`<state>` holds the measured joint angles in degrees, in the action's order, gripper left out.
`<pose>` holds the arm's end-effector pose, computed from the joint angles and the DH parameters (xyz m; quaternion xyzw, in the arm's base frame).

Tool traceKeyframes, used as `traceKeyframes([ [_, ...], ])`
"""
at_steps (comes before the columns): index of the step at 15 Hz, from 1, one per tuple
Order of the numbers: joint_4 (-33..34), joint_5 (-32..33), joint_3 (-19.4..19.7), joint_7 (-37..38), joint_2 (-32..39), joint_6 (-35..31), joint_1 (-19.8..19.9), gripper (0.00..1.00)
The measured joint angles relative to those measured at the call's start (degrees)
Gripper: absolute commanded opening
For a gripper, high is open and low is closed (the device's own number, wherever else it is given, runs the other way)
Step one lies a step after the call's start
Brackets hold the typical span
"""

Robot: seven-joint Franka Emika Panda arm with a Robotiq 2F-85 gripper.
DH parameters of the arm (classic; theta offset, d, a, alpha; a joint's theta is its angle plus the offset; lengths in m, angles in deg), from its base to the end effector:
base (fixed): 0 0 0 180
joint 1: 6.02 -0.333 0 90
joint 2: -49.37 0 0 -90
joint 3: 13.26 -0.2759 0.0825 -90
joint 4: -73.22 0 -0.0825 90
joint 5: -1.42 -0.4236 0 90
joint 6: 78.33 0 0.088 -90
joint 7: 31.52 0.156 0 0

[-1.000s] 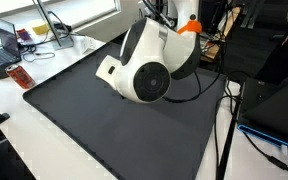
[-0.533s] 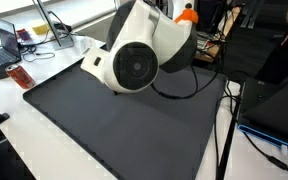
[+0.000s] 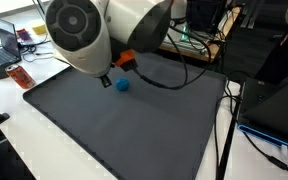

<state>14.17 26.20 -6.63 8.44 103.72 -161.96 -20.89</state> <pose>0.7025 0.0510 0.1785 0.9086 -0.2144 -0.1160 0.3392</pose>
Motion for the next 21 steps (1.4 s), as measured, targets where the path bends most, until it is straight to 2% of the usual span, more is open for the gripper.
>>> traceKeyframes([
  [11,-2.3,-15.5,-2.4,-15.7,-5.0,-7.8,9.9,0.03],
  [21,-17.2,-30.5,-5.4,-32.2,-13.2,-20.6,19.7,0.03],
])
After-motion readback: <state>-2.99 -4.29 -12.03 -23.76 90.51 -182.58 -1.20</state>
